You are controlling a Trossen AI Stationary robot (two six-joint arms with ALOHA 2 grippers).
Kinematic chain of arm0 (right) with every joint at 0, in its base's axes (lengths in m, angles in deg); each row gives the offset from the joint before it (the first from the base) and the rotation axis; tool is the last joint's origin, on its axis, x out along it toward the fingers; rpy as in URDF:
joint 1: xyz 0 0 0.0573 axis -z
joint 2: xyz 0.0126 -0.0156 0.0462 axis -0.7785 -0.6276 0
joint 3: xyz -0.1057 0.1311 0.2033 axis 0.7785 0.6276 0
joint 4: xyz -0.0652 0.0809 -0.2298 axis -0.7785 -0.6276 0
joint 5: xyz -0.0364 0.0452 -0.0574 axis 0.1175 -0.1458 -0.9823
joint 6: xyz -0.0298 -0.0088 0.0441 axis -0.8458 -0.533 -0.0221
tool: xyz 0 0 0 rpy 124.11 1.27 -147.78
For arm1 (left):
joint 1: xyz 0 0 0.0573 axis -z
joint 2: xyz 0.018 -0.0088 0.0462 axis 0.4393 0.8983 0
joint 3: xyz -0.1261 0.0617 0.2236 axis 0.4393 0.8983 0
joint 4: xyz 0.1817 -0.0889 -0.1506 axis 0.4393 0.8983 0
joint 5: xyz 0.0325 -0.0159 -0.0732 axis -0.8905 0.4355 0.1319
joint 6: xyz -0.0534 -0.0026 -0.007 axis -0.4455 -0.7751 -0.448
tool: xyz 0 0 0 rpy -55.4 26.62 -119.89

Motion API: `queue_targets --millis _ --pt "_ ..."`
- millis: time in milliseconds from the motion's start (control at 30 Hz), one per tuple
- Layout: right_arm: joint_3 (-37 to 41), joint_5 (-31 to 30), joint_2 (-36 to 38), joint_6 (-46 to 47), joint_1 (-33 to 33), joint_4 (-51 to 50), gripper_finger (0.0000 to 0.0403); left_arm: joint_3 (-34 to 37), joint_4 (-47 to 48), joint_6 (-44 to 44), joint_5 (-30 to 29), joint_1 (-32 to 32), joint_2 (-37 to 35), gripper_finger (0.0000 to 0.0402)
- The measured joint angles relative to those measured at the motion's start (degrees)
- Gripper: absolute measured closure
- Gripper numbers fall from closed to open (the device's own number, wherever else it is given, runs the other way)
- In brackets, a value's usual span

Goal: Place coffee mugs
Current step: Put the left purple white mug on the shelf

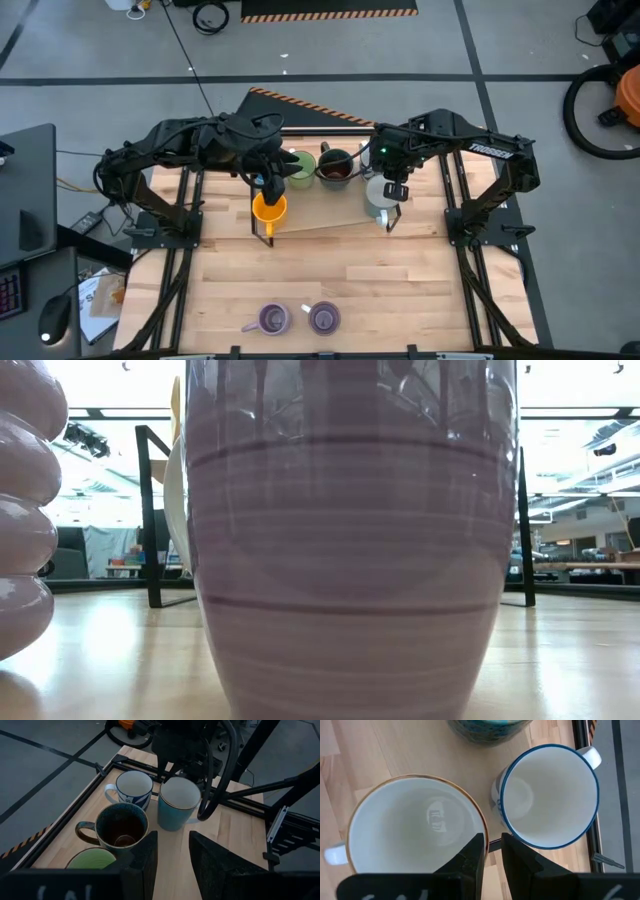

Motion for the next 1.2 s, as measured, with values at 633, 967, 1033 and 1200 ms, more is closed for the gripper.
queue_targets --millis 633,967,1033,1200 --pt "0.0 0.0 0.0 -0.1 0.0 0.0 0.0330 0.0 0.0 0.0 0.0 0.0 0.0 0.0285" --pt "-2.2 0.4 0.0 -0.1 -0.2 0.0 0.0330 0.0 0.0 0.0 0.0 0.0 0.0 0.0285" --pt "-3.6 0.1 0.0 -0.1 -0.1 0.0 0.0330 0.0 0.0 0.0 0.0 0.0 0.0 0.0285" --pt "-7.6 0.1 0.0 -0.1 -0.2 0.0 0.0330 0.0 0.0 0.0 0.0 0.0 0.0 0.0285"
